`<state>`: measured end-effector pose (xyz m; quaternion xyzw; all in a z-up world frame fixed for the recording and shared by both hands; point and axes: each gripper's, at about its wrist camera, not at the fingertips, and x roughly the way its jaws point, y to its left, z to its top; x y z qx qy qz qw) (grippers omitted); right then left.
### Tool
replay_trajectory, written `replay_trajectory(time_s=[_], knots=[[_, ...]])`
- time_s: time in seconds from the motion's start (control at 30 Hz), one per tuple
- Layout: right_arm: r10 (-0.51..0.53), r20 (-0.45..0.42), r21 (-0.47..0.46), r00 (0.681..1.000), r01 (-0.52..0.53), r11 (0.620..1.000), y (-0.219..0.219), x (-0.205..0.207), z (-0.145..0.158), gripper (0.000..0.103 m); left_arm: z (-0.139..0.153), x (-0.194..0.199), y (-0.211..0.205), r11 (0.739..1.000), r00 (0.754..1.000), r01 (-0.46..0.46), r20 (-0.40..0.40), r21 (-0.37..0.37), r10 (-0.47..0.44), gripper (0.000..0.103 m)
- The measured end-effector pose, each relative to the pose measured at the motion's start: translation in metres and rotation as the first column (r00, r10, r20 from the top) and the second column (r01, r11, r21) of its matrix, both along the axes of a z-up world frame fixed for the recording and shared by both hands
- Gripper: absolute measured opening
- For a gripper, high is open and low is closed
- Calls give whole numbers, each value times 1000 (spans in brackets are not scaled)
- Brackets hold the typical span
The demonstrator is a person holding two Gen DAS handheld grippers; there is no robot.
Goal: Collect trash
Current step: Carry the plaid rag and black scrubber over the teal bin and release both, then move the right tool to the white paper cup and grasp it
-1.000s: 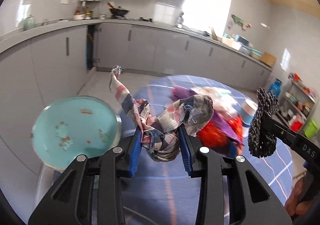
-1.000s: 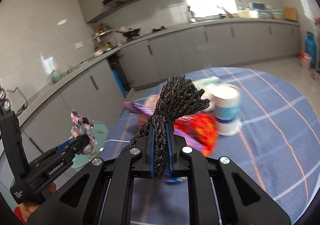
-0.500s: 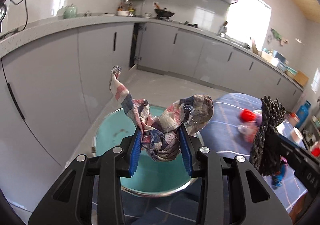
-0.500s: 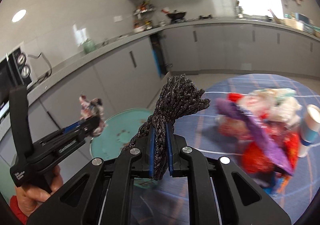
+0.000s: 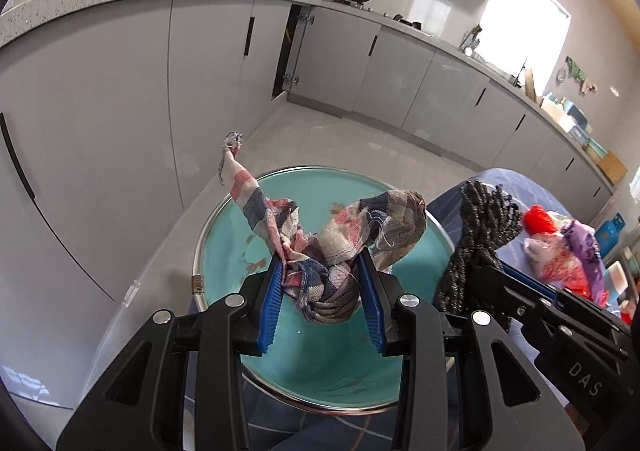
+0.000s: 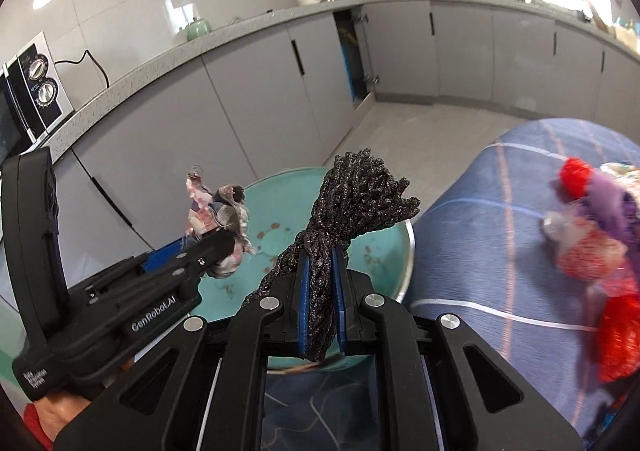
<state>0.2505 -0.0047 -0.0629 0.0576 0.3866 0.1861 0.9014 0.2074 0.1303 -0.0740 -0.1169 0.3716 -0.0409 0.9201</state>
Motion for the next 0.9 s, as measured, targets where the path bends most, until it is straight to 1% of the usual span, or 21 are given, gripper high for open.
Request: replay_trajectory(time_s=[0.03,0.07,0.1,0.13,0.17,0.27,0.37,0.4,0.43,0.47,0.5,0.57,0.7,0.8,0.9], knots=[[15,-19,11,1000,-15,1000,1,5,-3,14,-2,2,2,1000,1000,-4,-5,-2,4,36],[26,-31,22,999,-25,999,2,8,-5,21,-2,4,3,1000,1000,-7,-10,-3,7,37],[30,-38,29,999,-29,999,3,11,-7,36,-4,5,5,1000,1000,-11,-12,-2,11,39],[30,-40,40,999,-28,999,1,12,-8,42,-4,6,7,1000,1000,-21,-14,0,21,41],[22,-34,42,999,-20,999,-1,11,-7,46,-4,7,9,1000,999,-29,-13,2,30,42],[13,-17,39,1000,-12,999,-5,8,-4,46,-9,3,10,999,999,-42,-16,17,42,48],[-17,-8,46,1000,17,999,-13,2,-1,46,-10,4,9,999,999,-44,-22,28,45,52],[-26,-4,47,1000,26,999,-17,-1,1,46,-9,4,9,999,999,-44,-19,30,44,55],[-36,7,45,999,36,998,-21,-7,3,46,-9,0,8,998,999,-45,-13,37,45,62],[-42,13,43,999,42,998,-23,-10,4,46,-9,-5,7,998,999,-48,-6,47,49,67],[-52,21,45,998,51,998,-27,-17,6,46,-8,-6,6,997,999,-52,1,58,52,73],[-82,37,54,996,80,995,-39,-33,8,46,-7,-11,0,995,999,-54,9,79,53,75],[-124,75,31,989,122,992,-57,-58,12,46,-3,-22,-17,997,999,-32,16,73,31,75],[-171,102,24,980,170,985,-77,-75,15,46,3,-33,-38,997,999,22,33,79,-25,75],[-231,119,27,966,230,973,-100,-88,19,46,10,-45,-59,992,996,73,53,100,-78,76]])
